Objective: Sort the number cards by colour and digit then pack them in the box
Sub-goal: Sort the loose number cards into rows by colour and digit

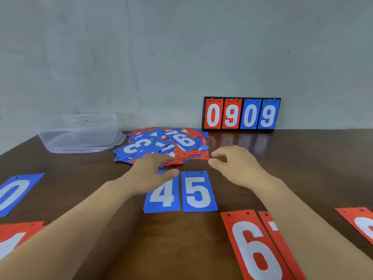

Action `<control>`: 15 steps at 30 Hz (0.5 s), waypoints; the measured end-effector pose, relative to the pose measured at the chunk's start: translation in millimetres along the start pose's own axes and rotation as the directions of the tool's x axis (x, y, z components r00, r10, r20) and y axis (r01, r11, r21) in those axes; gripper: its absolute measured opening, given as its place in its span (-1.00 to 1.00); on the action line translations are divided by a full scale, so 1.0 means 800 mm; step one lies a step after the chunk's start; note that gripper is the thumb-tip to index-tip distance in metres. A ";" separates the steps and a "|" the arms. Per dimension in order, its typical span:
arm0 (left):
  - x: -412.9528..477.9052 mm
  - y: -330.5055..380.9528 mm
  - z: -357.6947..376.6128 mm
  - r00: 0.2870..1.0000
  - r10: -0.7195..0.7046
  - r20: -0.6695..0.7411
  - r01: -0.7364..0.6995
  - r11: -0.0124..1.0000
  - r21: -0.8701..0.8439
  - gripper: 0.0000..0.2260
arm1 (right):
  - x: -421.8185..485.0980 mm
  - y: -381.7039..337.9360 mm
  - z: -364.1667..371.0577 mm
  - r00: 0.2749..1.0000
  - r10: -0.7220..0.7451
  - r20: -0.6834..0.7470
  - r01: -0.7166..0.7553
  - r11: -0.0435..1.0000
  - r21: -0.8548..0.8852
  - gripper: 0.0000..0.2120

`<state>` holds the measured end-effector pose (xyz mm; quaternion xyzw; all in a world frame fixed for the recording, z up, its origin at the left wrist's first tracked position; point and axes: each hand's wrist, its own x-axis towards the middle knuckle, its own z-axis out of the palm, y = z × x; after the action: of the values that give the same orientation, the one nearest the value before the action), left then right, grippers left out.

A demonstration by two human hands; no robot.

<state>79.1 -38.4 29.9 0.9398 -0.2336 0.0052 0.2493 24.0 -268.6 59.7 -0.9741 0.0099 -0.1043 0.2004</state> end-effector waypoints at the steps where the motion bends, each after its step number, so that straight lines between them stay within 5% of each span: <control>1: 0.007 -0.020 -0.009 0.999 -0.035 0.005 0.035 0.999 -0.026 -0.51 | 0.017 -0.007 0.005 1.000 0.020 0.023 -0.020 1.000 0.003 -0.69; 10: 0.049 -0.158 -0.051 0.970 -0.225 -0.090 0.217 0.972 -0.090 -0.59 | 0.148 -0.030 0.080 0.976 0.199 0.085 -0.204 0.977 0.054 -0.57; 15: 0.081 -0.201 -0.056 0.891 -0.401 -0.213 0.368 0.913 -0.177 -0.56 | 0.207 -0.038 0.114 0.969 0.239 0.057 -0.243 0.968 0.066 -0.57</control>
<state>212.5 77.6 2.1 0.9409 -0.0100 0.0558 0.3338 204.1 -215.1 22.4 -0.9600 0.1196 -0.0557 0.2470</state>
